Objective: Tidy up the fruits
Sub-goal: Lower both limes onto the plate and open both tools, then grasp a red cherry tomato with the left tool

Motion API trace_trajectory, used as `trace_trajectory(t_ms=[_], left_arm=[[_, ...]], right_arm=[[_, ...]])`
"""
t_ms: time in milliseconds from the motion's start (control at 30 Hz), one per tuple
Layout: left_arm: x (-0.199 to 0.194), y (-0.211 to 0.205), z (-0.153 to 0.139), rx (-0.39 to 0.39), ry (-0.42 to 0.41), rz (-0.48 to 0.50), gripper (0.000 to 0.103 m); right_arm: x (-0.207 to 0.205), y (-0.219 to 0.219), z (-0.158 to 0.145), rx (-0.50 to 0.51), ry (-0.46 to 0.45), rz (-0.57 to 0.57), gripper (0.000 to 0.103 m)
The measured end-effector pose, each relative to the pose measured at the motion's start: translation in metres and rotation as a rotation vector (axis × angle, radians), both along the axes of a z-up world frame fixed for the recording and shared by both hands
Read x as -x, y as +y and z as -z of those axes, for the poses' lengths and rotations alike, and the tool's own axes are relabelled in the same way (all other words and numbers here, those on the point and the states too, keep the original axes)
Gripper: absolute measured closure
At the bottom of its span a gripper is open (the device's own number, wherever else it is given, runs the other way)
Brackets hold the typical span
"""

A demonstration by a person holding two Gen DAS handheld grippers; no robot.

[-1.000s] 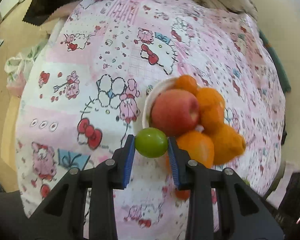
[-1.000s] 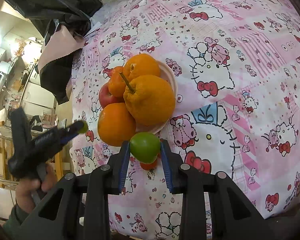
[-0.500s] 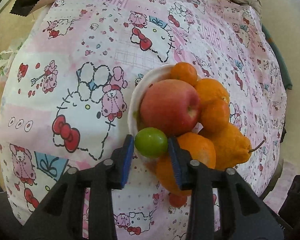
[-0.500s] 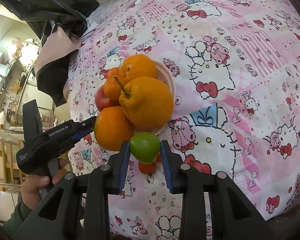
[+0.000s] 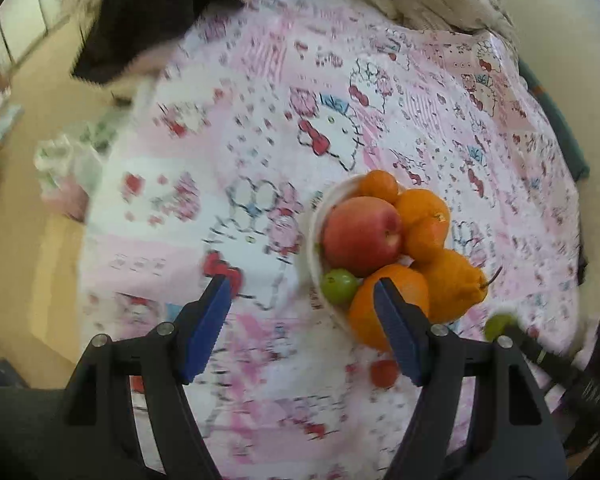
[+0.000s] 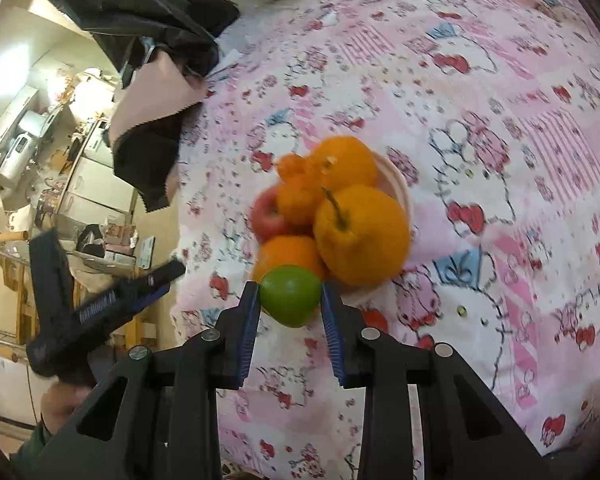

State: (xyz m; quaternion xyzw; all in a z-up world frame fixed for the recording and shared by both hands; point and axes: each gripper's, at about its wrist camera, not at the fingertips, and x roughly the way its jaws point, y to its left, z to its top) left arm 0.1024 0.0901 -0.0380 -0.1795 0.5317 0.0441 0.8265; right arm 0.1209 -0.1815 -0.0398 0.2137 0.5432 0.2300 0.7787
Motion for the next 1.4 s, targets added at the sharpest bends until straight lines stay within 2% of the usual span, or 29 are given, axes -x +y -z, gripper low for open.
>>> trace_trajectory(t_ms=[100, 200, 300, 467, 533, 733, 867, 900, 1033, 1167, 1400], left_arm=[[0.009, 0.004, -0.013, -0.051, -0.041, 0.012, 0.033], [0.011, 0.011, -0.017, -0.04, -0.058, -0.009, 0.033], [0.011, 0.016, -0.015, -0.024, -0.063, -0.033, 0.033], [0.007, 0.023, -0.009, 0.067, -0.028, -0.054, 0.033], [0.005, 0.028, -0.008, 0.106, -0.016, -0.068, 0.033], [0.006, 0.046, -0.011, 0.224, -0.001, -0.132, 0.033], [0.008, 0.045, -0.016, 0.253, -0.01, -0.122, 0.033], [0.008, 0.044, -0.018, 0.255, -0.014, -0.118, 0.033], [0.009, 0.043, -0.022, 0.257, -0.022, -0.111, 0.033], [0.01, 0.043, -0.02, 0.244, -0.015, -0.118, 0.033], [0.01, 0.041, -0.017, 0.183, -0.021, -0.123, 0.033]], right_arm=[[-0.015, 0.016, -0.011, 0.026, -0.03, -0.032, 0.07], [-0.034, 0.04, -0.01, 0.072, -0.038, -0.074, 0.07], [-0.053, 0.071, 0.005, 0.127, -0.015, -0.122, 0.07], [-0.076, 0.112, 0.031, 0.259, -0.005, -0.175, 0.07], [-0.078, 0.126, 0.037, 0.363, -0.034, -0.186, 0.07], [-0.075, 0.144, 0.036, 0.523, -0.116, -0.218, 0.069], [-0.071, 0.15, 0.035, 0.583, -0.143, -0.239, 0.067], [-0.069, 0.15, 0.033, 0.59, -0.149, -0.242, 0.064], [-0.061, 0.146, 0.022, 0.587, -0.184, -0.231, 0.039], [-0.059, 0.133, 0.015, 0.552, -0.17, -0.215, 0.037], [-0.057, 0.087, -0.003, 0.416, -0.131, -0.114, 0.037]])
